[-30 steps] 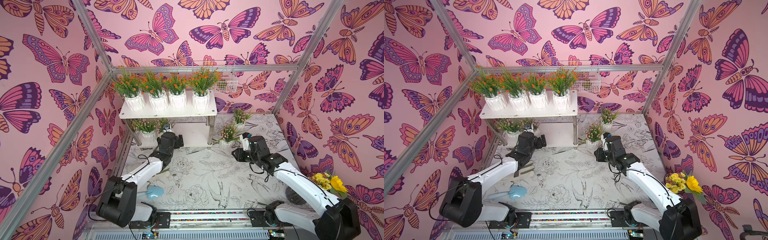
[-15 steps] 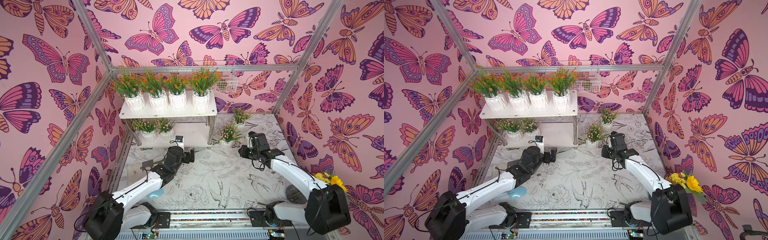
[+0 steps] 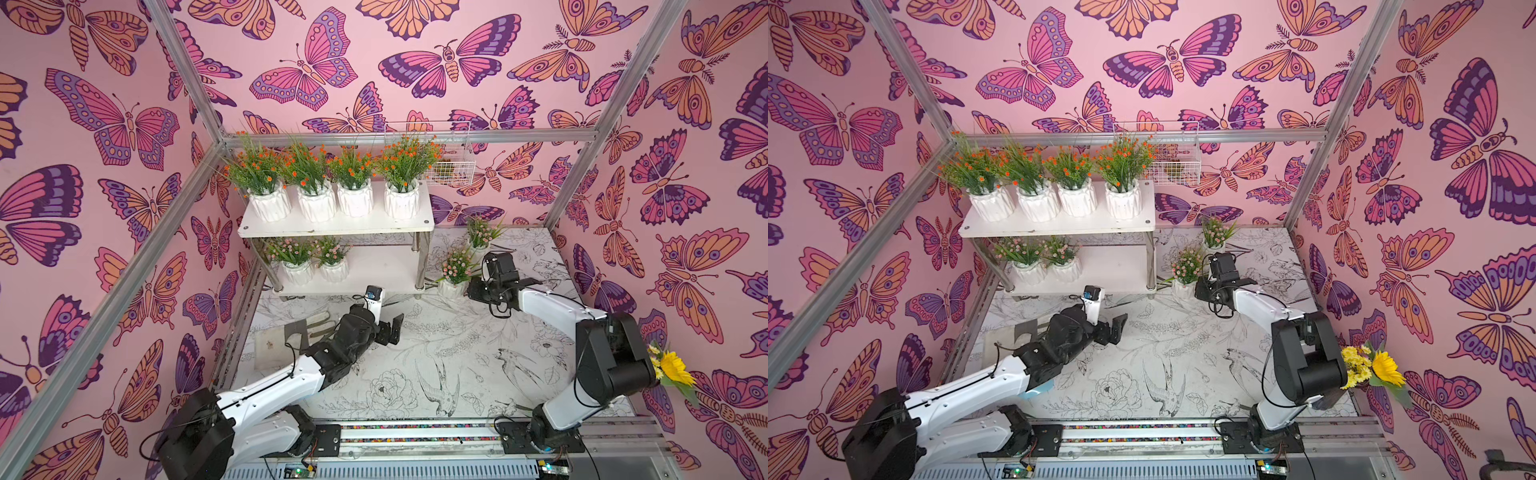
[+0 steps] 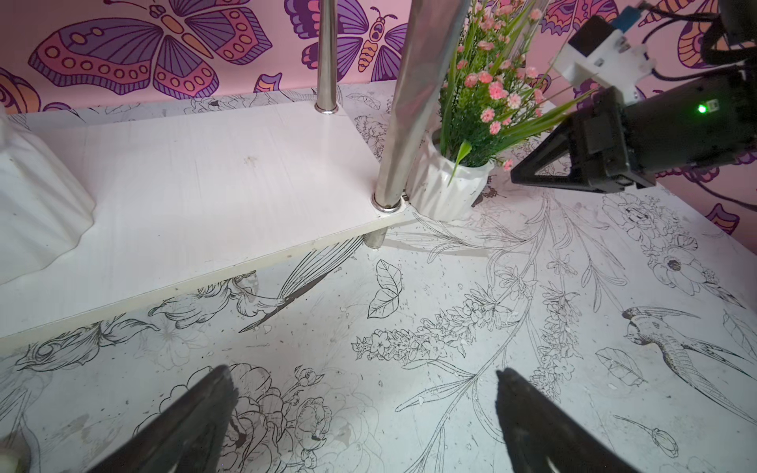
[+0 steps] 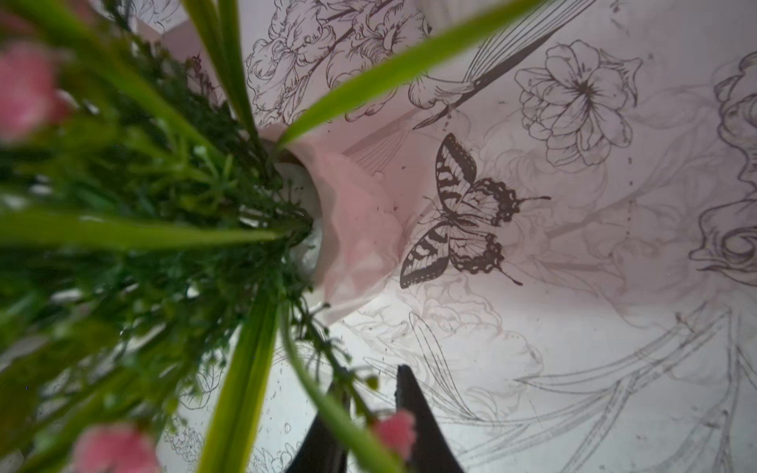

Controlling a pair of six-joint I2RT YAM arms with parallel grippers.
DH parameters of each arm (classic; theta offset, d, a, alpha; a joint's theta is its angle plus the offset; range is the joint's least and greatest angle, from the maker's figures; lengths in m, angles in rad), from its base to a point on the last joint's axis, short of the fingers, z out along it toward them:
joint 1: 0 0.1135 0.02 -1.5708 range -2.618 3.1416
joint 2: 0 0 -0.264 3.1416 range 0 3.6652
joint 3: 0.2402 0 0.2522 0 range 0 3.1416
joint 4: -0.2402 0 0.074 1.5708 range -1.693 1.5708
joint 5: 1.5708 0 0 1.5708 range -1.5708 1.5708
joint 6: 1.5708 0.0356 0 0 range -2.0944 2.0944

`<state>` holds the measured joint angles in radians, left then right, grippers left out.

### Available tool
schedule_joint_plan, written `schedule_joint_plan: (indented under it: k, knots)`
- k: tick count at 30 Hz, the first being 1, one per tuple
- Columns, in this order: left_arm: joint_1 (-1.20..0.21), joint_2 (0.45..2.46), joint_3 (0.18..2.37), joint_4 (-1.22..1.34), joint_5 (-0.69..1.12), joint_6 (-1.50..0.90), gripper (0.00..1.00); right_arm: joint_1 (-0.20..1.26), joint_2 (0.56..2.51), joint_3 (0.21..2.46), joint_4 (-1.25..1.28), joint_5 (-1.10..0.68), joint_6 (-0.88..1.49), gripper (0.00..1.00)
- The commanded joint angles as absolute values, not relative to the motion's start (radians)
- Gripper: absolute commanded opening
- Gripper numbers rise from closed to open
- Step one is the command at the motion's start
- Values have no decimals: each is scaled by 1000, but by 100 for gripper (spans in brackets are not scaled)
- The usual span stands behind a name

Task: Place the baby's breath potted plants on the rack by color
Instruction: Place the baby's breath potted plant on the rack, then pick up the baby's breath potted plant from the center of the board.

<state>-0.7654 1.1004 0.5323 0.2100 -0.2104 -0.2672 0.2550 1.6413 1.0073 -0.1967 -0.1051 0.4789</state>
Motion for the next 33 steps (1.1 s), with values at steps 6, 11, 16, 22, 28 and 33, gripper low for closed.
schedule_joint_plan:
  k: [6, 11, 16, 22, 28, 33]
  knots:
    - [-772, 1083, 503, 224, -239, -244, 100, 240, 1699, 1097, -180, -132, 491, 21]
    - [-772, 1092, 505, 224, -247, -243, 100, 238, 1709, 1119, -181, -128, 489, 21]
    - [-772, 1098, 509, 224, -244, -244, 100, 238, 1727, 1144, -183, -146, 488, 21]
    - [-772, 1098, 509, 224, -240, -245, 100, 239, 1754, 1172, -193, -149, 487, 21]
    - [-771, 1098, 514, 225, -209, -244, 100, 238, 1798, 1205, -193, -153, 502, 20]
    - [-775, 1109, 512, 232, -193, -239, 100, 238, 1832, 1225, -192, -143, 521, 19]
